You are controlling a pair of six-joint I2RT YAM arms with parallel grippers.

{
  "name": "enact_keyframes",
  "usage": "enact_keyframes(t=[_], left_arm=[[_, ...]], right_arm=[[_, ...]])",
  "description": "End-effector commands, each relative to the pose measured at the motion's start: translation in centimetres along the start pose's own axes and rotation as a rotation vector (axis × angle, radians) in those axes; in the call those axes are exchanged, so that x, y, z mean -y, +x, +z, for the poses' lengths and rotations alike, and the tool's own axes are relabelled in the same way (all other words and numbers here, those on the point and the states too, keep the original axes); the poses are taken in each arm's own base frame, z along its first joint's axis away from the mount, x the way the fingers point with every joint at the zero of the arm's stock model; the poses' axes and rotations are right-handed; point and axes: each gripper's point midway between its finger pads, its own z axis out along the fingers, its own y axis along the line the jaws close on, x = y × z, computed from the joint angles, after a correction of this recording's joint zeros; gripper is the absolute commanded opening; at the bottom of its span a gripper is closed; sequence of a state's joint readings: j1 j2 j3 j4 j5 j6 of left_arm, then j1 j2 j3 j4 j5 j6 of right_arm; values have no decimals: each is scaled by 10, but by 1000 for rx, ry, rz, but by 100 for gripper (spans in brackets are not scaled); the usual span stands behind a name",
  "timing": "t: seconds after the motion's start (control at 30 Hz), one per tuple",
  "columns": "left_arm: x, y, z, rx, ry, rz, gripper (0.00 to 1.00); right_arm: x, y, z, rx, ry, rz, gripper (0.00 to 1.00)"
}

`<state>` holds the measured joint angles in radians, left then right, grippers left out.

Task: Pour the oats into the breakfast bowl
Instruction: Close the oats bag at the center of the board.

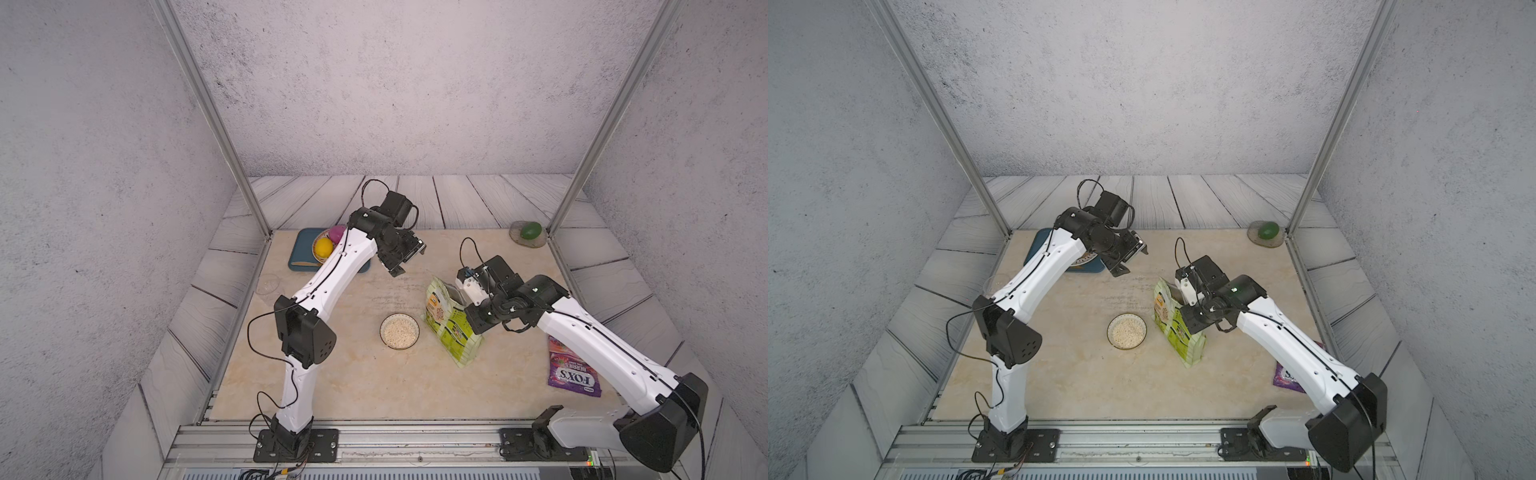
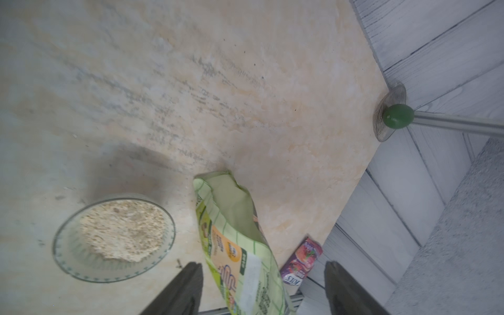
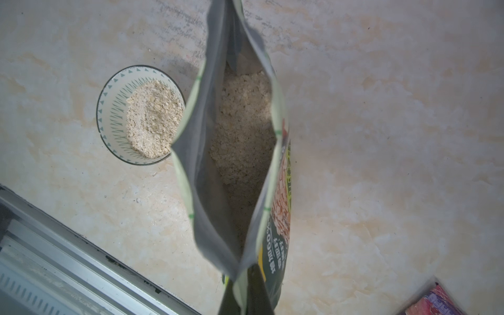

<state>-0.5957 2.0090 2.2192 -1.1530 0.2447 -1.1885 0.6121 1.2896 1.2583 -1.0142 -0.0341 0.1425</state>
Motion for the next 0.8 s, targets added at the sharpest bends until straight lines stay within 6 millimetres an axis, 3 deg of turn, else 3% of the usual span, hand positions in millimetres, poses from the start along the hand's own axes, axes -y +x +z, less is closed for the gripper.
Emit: enact_keyframes(t=[0.0, 0.07, 0.33, 0.4, 0.5, 0.63, 0.77], left_arm=[[-24, 2, -20, 58, -49, 152, 80], [-33, 5, -24, 75, -37, 190, 82], [-65, 29, -19, 56, 26, 274, 92], [-71, 33, -17, 46, 20, 286, 93], [-74, 37, -15, 55, 39, 307, 92], [-64, 40, -12, 66, 135, 328, 90], [-62, 42, -7, 79, 149, 352, 87]], right_arm=[[-3, 1, -8, 30, -22, 32, 20], [-3, -2, -5, 31, -26, 28, 33], [0, -13, 18, -35, 4, -10, 40], [5, -17, 18, -40, 32, -15, 32], [8, -22, 11, -16, 54, -9, 0], [7, -22, -5, 50, 44, 53, 0], [9, -15, -4, 69, 44, 93, 0]])
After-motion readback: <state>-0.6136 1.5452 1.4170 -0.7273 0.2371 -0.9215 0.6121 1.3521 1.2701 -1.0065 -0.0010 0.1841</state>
